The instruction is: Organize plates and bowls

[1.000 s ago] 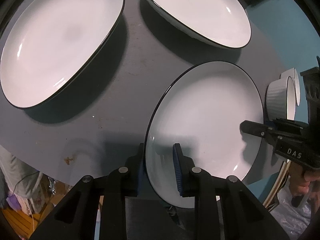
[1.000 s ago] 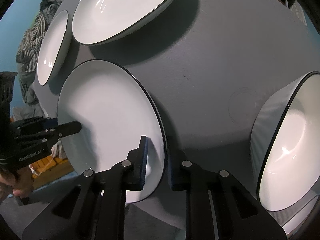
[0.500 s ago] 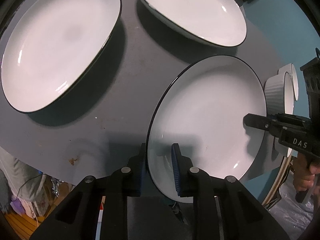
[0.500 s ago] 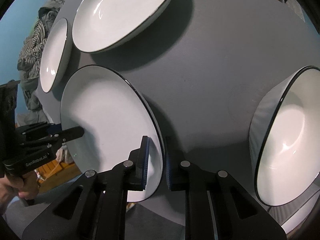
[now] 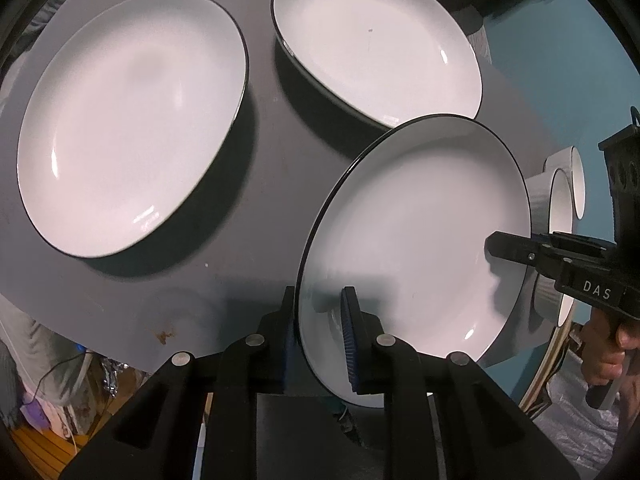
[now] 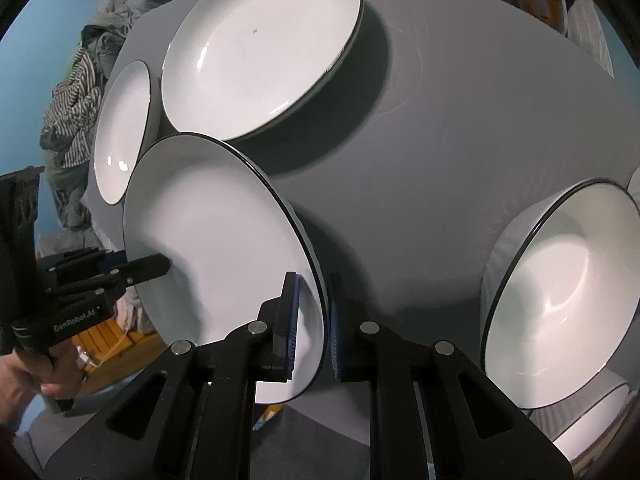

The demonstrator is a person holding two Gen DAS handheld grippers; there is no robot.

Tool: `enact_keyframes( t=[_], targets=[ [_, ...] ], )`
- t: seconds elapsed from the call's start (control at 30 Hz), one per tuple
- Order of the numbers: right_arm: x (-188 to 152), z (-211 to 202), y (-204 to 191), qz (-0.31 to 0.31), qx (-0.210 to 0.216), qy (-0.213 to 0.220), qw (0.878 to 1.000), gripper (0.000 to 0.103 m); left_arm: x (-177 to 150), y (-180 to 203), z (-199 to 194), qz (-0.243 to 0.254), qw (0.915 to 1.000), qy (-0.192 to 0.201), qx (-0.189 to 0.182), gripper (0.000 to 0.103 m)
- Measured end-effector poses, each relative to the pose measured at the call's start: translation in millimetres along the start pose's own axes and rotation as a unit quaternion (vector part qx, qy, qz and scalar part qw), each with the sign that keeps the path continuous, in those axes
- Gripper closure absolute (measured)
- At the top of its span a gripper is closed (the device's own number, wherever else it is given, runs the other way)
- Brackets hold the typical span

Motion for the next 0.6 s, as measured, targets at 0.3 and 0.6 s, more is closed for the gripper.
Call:
enact_keyframes(
  t=[0.3,0.6],
  targets=[
    [15,-13,4,-0.002,0.000,0.014,1.000,0.089,21,-6,-15,0.009,0.9999,0.011,0.002,0.083],
    [37,-23,0,-0.014,-0.001,0.019,1.000,0.089,56,-12,-30,0.004,0.9996,0.023,0.012,0.083]
  ],
)
Point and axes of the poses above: each gripper's, at about its wrist camera, not at the fingertips, and z roughly the way its jaws point, y to its right, x to its top, the point moved 10 cm from there along z, roughly the way its jaws point, and after that the axes turned 5 degrees about x, right-handed, at the moved point
